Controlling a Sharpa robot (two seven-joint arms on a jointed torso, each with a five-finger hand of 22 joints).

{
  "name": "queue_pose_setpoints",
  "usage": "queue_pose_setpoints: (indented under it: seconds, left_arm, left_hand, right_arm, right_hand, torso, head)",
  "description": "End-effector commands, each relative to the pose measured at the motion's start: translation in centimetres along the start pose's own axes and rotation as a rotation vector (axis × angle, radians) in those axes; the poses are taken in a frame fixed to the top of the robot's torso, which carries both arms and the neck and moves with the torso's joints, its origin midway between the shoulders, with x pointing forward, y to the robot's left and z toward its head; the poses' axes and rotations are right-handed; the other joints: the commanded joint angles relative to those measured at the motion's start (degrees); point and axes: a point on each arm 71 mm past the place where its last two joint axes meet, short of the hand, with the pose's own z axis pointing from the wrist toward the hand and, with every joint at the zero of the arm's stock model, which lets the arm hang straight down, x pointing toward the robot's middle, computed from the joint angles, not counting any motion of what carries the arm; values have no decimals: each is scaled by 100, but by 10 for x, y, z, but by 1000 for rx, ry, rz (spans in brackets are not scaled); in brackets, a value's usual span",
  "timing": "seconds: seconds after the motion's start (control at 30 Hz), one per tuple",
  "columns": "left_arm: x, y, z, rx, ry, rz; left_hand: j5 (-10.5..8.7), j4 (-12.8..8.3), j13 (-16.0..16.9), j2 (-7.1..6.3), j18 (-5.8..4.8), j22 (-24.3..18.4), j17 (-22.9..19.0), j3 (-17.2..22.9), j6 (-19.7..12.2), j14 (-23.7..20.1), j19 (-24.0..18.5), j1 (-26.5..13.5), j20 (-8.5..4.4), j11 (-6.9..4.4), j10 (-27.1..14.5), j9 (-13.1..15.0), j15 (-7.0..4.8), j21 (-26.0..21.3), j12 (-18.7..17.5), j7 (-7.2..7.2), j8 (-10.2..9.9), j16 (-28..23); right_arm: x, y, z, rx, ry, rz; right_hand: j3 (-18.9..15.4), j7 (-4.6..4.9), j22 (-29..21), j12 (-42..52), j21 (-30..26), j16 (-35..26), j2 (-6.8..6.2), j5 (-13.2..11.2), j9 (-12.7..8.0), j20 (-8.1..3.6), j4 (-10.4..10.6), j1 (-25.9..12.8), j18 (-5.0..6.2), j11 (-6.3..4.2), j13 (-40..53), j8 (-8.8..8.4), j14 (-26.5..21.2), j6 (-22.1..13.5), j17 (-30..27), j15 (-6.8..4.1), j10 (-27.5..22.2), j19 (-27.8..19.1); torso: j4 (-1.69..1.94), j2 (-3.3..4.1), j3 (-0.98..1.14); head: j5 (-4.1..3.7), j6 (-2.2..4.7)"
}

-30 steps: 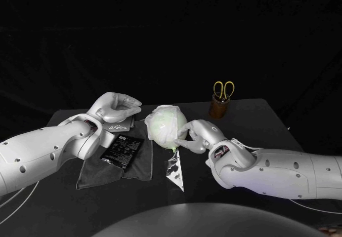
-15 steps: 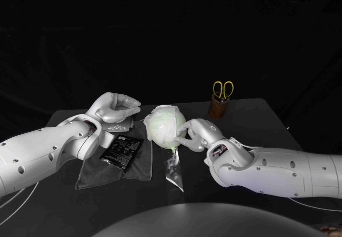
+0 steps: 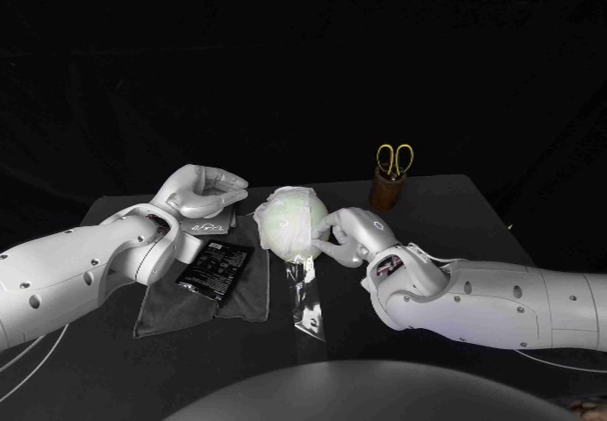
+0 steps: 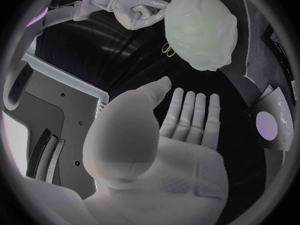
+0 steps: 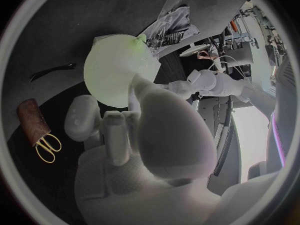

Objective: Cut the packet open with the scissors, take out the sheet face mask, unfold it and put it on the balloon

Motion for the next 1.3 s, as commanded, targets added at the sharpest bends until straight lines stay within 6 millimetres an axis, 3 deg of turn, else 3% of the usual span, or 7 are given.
queue_pose_setpoints:
  seconds: [0.03,0.2,0.37,0.57,0.77,1.03,1.3]
  left_arm:
    - [1,-1,0,-1,-3,-21]
    - [1,-1,0,-5,-3,-28]
    - [1,-1,0,-6,-3,-33]
    - [0,-1,0,-7,-5,-37]
    - [-1,0,-2,-11,-8,-41]
    - [-2,1,-3,-15,-8,-47]
    - [-2,1,-4,-17,-4,-52]
  left_hand:
    - [-14,14,1,4,-85,-12,-7,-14,53,45,60,64,-2,-16,43,-9,-3,-24,-35,29,23,2]
    - [-14,14,1,7,-85,-18,-10,-12,51,47,64,67,-2,-16,44,-11,-4,-28,-40,32,21,2]
    - [-14,15,0,11,-84,-24,-13,-9,48,50,69,71,-2,-15,44,-14,-4,-33,-48,35,19,2]
    - [-14,15,-1,17,-83,-30,-15,-4,48,53,74,75,-2,-14,46,-16,-4,-38,-54,35,18,2]
    - [-14,16,-1,21,-83,-35,-18,-1,47,55,78,78,-3,-14,47,-18,-4,-42,-59,36,17,2]
    - [-14,16,-1,21,-83,-35,-18,-1,47,55,78,78,-3,-14,47,-18,-4,-42,-59,36,17,2]
    - [-14,16,-1,22,-83,-39,-19,0,46,57,79,78,-3,-13,47,-19,-4,-45,-63,37,16,2]
  right_arm:
    - [-2,5,0,-51,-34,9]
    - [-3,8,-2,-78,-36,34]
    - [-4,6,-3,-71,-22,51]
    - [-8,1,-8,-40,-2,59]
    - [-15,0,-16,-34,-15,45]
    - [-15,6,-24,-54,-24,-11]
    - [-6,11,-21,-63,-8,-87]
  right_hand:
    - [66,-7,17,36,20,36,-12,-9,17,-49,-14,55,17,-43,1506,21,597,23,1505,-38,586,-12]
    - [481,44,131,36,101,36,-48,-10,111,-79,-164,115,-13,-19,1506,103,597,34,1505,-36,586,57]
    - [745,25,107,36,58,36,-242,-6,199,-60,-176,-181,-2,-26,1506,140,597,-41,1505,-19,586,21]
    - [396,205,-28,36,-90,36,-545,1,150,-3,243,-911,21,123,1506,-70,597,-330,1505,80,586,-89]
    - [44,313,-236,36,-305,36,-672,7,126,76,453,-1127,68,222,1506,-213,597,-514,1505,168,586,-248]
    - [-1034,385,-498,-274,-641,-3,-504,-2,184,195,623,-982,148,298,1300,-357,573,-642,1422,249,456,-448]
    - [-1380,236,-407,-335,-605,19,-329,30,452,129,632,-916,135,174,1263,7,587,-353,1469,152,438,-348]
  torso:
    - [3,-1,2]
    - [0,0,-1]
    - [1,-4,-3]
    - [1,-4,-4]
    - [-4,-6,-9]
    - [1,-15,-12]
    - [9,4,-10]
  head:
    - [-8,1]
    - [-19,1]
    - [-9,1]
    - [22,1]
    - [27,1]
    - [10,1]
    - [14,1]
